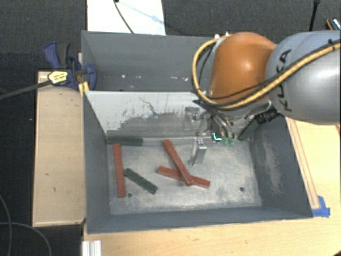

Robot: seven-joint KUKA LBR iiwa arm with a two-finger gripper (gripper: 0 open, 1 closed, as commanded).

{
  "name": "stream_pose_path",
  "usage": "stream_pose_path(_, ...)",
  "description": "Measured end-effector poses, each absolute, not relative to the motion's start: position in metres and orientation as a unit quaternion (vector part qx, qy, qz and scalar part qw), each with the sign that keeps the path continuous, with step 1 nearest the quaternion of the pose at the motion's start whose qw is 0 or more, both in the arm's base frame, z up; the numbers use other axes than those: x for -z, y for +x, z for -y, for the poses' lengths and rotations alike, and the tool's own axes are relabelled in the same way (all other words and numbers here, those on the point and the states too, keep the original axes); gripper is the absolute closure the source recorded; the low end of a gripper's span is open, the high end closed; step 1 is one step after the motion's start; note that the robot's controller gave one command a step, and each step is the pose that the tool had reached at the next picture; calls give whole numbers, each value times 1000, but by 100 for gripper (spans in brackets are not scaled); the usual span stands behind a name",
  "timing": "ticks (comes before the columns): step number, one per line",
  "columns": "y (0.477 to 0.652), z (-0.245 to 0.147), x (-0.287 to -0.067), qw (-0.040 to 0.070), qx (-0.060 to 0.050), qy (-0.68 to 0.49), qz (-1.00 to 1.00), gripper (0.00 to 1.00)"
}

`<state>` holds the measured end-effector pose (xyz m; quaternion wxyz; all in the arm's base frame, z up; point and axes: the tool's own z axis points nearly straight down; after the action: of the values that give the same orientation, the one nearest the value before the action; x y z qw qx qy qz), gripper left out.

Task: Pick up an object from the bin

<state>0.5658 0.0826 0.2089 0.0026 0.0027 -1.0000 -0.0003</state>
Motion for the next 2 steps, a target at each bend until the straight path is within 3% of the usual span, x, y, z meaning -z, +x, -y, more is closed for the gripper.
stream_pose_path(1, 528, -73, -68, 3, 0, -162, 987, 0)
stream_pose_path(2, 494, -93, -101, 1, 0, -223, 975, 0)
